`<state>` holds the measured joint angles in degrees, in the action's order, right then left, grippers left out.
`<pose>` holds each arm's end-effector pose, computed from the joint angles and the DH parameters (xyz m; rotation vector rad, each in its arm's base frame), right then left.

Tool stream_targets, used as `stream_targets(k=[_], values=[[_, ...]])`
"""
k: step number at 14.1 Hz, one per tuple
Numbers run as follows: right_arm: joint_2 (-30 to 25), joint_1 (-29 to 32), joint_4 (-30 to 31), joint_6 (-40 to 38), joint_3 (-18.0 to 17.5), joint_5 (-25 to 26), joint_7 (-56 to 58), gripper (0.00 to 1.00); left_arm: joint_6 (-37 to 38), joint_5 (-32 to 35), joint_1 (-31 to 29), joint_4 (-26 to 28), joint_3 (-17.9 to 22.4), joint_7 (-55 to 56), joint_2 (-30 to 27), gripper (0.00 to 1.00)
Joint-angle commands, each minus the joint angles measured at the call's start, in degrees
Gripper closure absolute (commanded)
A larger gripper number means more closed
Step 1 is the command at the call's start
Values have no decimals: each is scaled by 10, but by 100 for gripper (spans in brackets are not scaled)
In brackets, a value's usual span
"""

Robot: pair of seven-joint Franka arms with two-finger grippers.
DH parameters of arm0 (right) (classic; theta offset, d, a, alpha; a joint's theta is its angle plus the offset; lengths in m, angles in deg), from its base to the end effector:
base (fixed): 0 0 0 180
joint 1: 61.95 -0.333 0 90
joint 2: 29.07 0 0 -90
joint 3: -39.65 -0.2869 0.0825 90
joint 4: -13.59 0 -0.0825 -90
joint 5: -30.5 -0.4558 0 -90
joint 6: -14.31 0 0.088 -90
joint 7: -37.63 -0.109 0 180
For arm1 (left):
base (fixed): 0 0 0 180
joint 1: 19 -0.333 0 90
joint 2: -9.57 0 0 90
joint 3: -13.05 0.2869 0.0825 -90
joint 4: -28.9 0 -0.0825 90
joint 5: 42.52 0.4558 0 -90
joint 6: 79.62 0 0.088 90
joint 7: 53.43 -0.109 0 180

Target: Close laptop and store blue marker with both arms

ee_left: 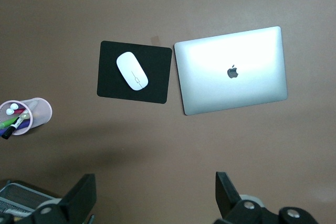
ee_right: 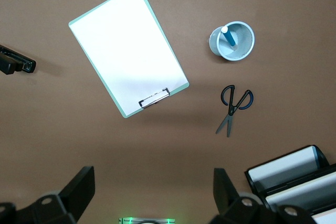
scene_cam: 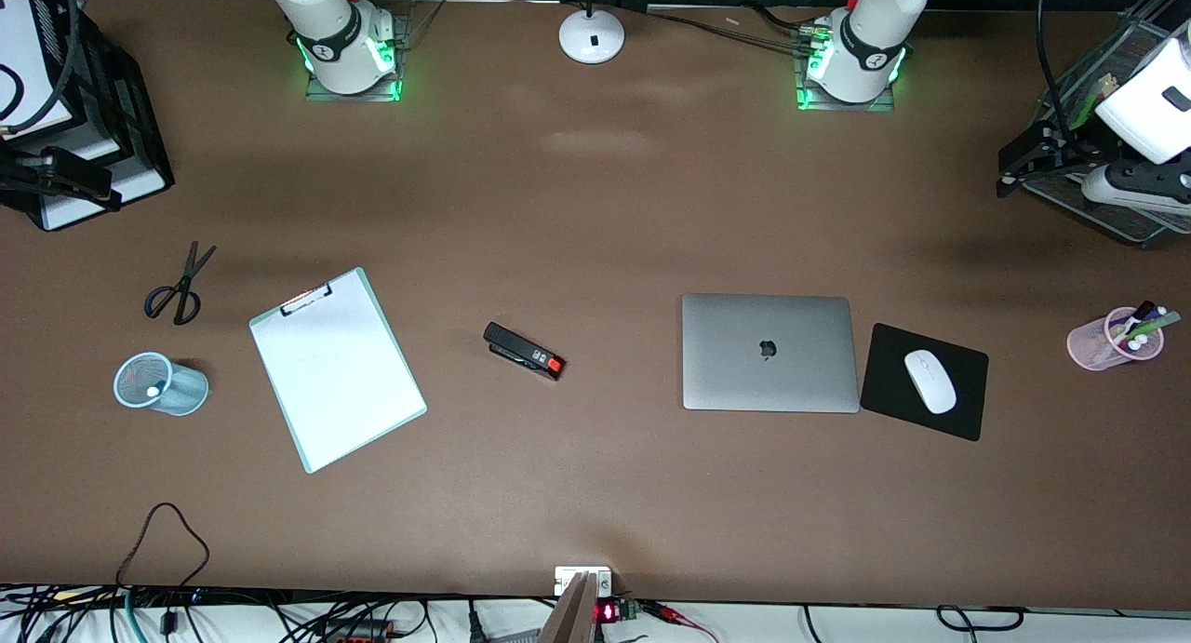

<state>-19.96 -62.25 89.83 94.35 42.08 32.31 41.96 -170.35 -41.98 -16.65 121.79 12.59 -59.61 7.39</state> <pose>0.6515 -0.0259 0.6059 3.1049 0.0537 -0.1469 0.6157 -0.0293 0.5907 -3.1222 0.2456 -0.0001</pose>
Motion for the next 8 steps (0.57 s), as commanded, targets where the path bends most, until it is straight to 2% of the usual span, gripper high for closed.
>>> stream_targets(k=[1, 4, 8], values=[[-26, -1, 35, 10, -2, -10, -12, 0, 11, 7, 3, -19, 2, 3, 10, 0], [-51, 0, 81, 41, -2, -11, -16, 0, 12, 7, 2, -20, 2, 3, 10, 0], [-66, -26, 94, 38, -12, -8, -120, 0, 12, 7, 2, -20, 2, 3, 11, 0]])
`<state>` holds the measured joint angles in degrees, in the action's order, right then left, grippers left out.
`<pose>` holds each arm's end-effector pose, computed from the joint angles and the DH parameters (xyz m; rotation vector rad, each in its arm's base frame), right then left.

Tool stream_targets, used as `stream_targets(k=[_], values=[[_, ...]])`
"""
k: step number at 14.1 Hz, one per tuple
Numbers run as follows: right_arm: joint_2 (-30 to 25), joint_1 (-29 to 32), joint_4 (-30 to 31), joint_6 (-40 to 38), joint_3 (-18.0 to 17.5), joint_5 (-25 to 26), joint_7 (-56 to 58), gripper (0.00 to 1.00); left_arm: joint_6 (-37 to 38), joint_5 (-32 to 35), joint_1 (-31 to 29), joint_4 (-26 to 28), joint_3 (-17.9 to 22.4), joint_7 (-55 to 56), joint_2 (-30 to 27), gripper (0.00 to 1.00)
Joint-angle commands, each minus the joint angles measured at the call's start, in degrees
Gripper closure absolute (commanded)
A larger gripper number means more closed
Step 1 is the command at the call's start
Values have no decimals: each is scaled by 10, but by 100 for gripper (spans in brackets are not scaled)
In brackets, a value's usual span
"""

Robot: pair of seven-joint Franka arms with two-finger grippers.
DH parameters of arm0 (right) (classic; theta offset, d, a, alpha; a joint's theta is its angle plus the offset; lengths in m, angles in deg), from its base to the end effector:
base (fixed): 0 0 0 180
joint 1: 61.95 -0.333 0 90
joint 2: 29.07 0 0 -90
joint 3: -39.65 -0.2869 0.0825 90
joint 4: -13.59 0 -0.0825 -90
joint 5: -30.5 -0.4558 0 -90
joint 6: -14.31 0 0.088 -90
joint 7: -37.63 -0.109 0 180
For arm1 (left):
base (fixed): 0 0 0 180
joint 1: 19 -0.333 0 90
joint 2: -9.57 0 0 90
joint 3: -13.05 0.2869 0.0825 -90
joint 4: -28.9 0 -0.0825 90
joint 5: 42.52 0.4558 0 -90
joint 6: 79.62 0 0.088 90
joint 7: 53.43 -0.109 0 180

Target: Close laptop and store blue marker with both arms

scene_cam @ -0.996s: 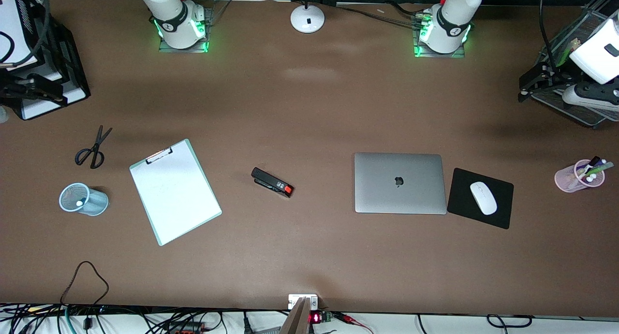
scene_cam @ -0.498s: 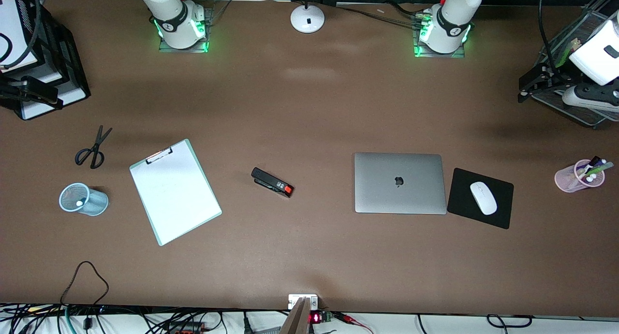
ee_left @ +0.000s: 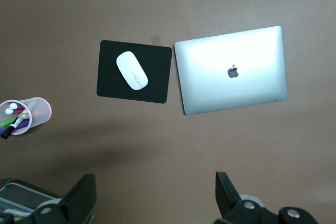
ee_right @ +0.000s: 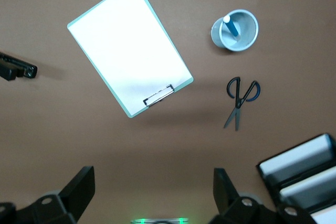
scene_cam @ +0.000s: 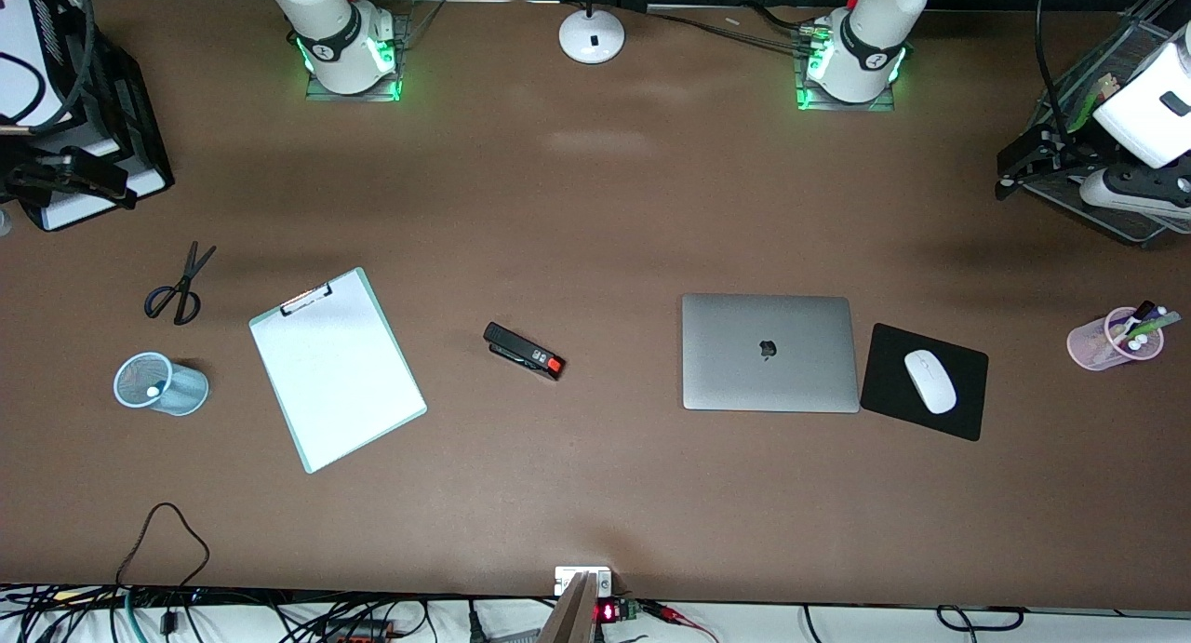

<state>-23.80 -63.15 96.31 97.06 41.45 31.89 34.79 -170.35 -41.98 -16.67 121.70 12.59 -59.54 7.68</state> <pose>0.6387 -0.0087 0.5930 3.1080 -0.0964 -0.1414 0.6170 -0.0291 0.5884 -3.1225 0.2432 0.0054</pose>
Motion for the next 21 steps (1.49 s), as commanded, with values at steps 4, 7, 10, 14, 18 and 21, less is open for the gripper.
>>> stream_targets(k=[4, 7, 10, 14, 18, 21], values=[[-56, -18, 74, 44, -7, -5, -50, 0, 12, 7, 2, -19, 2, 2, 8, 0], [-74, -15, 97, 64, -6, -6, -44, 0, 12, 7, 1, -19, 4, 1, 8, 0], [-75, -13, 97, 70, -4, -7, -38, 0, 12, 7, 1, -18, 5, 1, 8, 0], [-74, -17, 97, 73, -5, -9, -38, 0, 12, 7, 0, -19, 5, 1, 8, 0], [-74, -17, 97, 74, -6, -10, -31, 0, 12, 7, -2, -18, 6, 0, 9, 0], [-74, -14, 97, 73, -3, -35, -11, 0, 12, 7, -2, -18, 6, 1, 9, 0]])
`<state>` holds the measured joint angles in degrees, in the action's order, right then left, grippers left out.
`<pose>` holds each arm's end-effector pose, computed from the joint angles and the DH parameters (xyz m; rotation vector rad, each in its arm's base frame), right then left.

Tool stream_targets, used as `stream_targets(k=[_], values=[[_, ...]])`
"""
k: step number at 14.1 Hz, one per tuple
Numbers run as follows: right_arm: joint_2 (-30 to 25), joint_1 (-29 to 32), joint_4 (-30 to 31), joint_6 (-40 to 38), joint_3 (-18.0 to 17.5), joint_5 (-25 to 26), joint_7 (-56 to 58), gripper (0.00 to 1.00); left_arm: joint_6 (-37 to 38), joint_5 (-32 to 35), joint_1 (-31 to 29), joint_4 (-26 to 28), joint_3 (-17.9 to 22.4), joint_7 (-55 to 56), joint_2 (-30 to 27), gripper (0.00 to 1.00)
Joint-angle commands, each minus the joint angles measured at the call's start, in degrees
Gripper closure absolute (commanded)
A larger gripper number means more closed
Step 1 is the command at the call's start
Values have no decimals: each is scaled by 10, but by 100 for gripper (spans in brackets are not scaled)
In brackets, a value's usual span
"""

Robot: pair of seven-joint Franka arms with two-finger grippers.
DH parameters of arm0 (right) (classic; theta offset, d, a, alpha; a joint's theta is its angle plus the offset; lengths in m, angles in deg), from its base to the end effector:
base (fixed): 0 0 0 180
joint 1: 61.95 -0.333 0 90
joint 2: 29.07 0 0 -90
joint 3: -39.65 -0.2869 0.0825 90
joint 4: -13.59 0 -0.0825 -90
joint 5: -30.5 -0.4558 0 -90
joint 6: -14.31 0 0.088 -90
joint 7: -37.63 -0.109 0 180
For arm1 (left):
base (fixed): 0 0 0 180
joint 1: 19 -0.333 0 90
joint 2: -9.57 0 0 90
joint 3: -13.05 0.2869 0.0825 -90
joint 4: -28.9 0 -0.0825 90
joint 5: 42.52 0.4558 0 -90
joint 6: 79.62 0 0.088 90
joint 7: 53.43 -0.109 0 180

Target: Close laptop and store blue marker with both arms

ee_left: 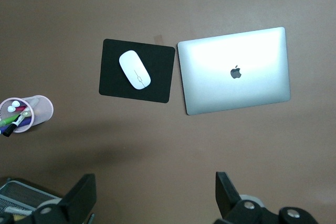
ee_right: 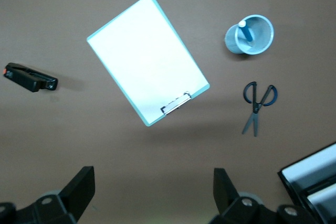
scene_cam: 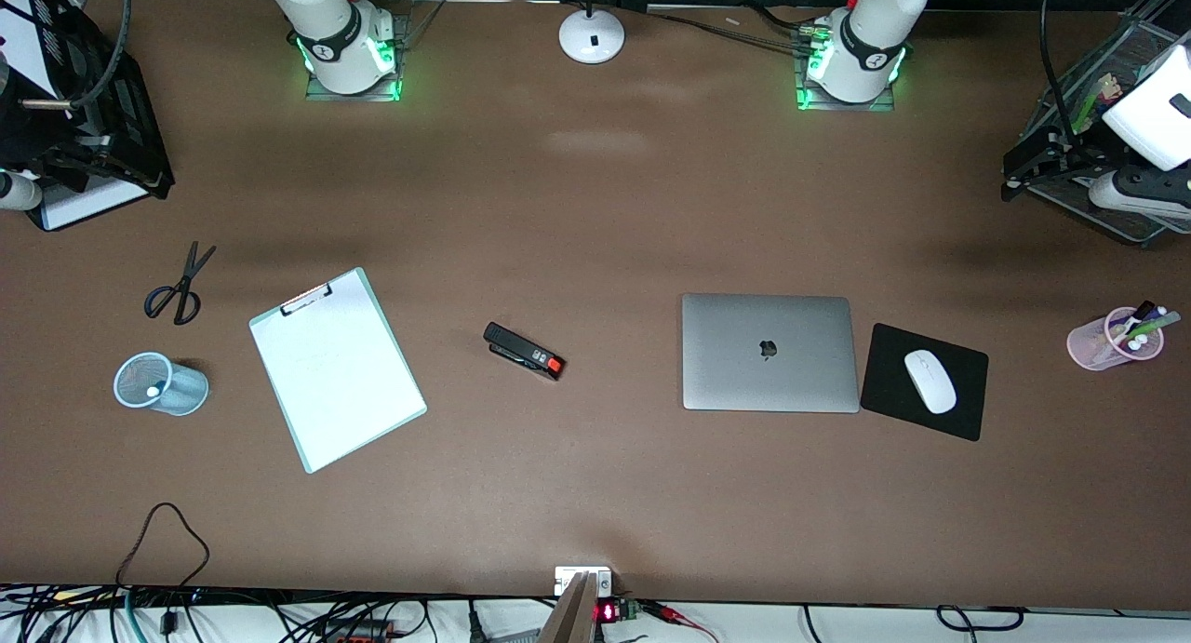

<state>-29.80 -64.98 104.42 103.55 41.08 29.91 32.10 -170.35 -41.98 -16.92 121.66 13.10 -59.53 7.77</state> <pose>0.6209 0.0184 0.5923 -3.1300 0.1073 0.0245 0.6178 -0.0209 0.5879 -3.1244 0.2223 0.0068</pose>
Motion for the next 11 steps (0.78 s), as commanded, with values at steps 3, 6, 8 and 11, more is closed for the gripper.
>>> stream_targets(k=[3, 6, 8, 11], values=[[-15, 3, 15, 5, 2, -14, 16, 0, 12, 5, 0, -18, 1, 4, 8, 0], [-15, 3, 19, 5, 2, -8, 16, 0, 12, 3, -1, -18, 1, 16, 8, 0], [-15, 4, 21, 6, 2, -8, 16, 0, 12, 4, 0, -19, 1, 17, 8, 0], [-21, 4, 23, 4, 2, -7, 16, 0, 12, 4, 0, -19, 1, 18, 8, 0]])
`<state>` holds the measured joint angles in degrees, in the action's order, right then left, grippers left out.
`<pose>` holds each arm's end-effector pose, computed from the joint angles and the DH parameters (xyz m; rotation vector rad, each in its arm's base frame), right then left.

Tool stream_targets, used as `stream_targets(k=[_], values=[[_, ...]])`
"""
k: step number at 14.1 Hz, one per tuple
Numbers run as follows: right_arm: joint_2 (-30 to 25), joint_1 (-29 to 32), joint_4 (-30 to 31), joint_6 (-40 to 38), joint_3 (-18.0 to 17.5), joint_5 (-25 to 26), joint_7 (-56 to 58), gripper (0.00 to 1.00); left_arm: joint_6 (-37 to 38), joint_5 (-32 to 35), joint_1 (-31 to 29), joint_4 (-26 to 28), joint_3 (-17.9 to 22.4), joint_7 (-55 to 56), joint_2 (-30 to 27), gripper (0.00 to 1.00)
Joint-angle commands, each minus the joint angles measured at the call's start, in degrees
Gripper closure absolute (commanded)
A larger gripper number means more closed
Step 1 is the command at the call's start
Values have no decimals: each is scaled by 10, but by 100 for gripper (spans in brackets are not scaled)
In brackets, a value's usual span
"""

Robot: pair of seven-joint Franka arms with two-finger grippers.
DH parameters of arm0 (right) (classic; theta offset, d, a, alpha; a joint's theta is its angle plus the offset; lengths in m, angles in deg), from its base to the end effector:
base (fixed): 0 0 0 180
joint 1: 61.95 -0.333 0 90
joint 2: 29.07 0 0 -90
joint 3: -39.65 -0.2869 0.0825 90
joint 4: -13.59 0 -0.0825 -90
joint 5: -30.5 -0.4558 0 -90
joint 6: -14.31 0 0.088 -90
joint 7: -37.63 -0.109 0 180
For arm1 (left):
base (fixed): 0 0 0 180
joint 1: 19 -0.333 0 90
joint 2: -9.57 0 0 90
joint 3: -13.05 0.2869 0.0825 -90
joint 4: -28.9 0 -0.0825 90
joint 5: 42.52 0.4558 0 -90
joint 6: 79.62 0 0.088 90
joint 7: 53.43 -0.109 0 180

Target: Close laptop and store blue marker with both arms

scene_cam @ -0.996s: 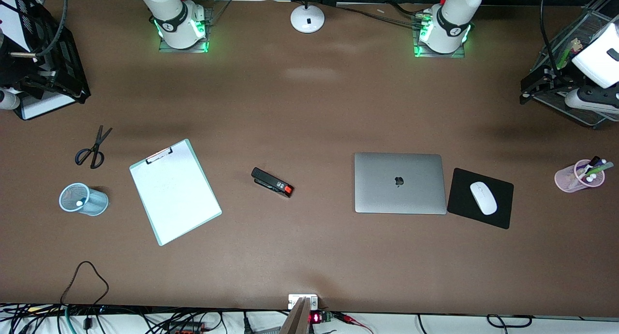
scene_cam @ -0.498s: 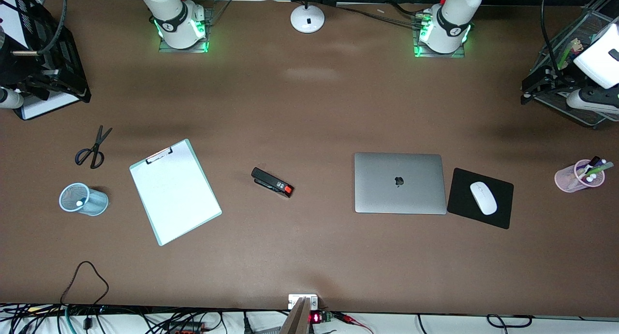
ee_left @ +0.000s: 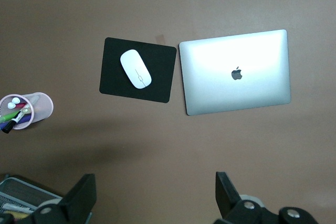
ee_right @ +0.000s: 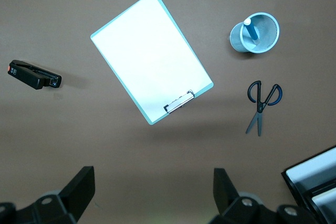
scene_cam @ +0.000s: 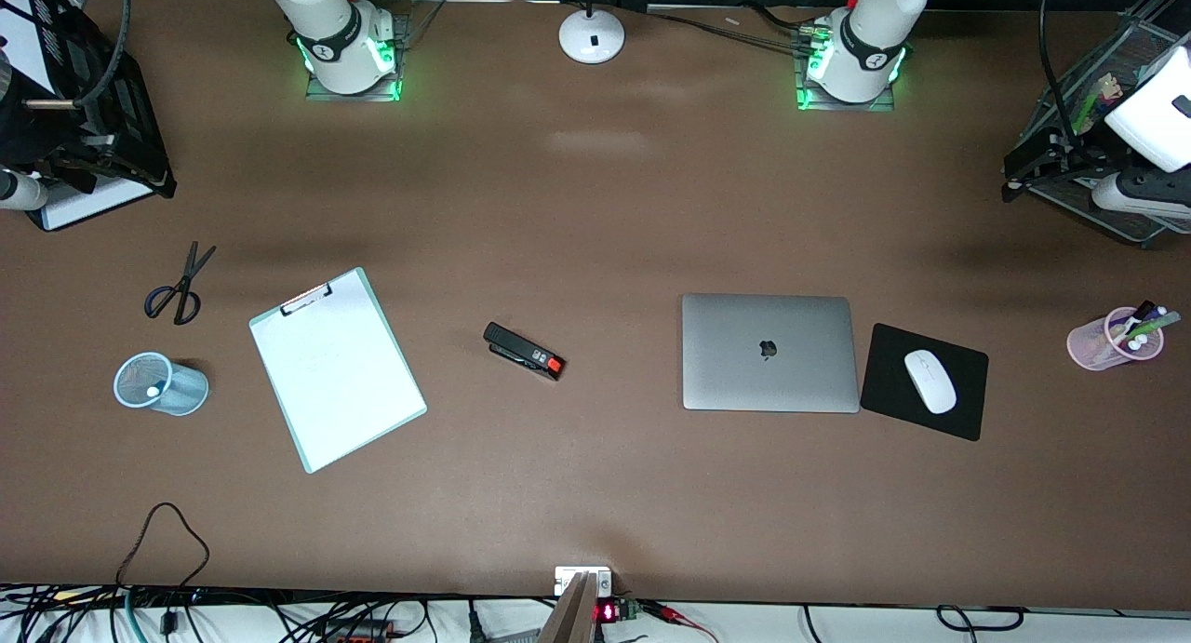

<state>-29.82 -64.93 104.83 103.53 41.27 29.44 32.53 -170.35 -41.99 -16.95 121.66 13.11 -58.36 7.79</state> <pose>0.6206 0.0167 0.5886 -3.1221 0.1019 0.0362 0.6179 -0.0205 0.5876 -3.1268 0.1893 0.0072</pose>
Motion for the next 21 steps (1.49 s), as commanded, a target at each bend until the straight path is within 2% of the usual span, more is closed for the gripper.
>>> stream_targets(k=[1, 21], values=[[-25, 3, 25, 5, 1, -1, 11, 0, 12, 4, 1, -19, 1, 9, 8, 0], [-25, 7, 20, 8, 1, -2, 38, 0, 12, 4, 0, -19, 1, 12, 8, 0]])
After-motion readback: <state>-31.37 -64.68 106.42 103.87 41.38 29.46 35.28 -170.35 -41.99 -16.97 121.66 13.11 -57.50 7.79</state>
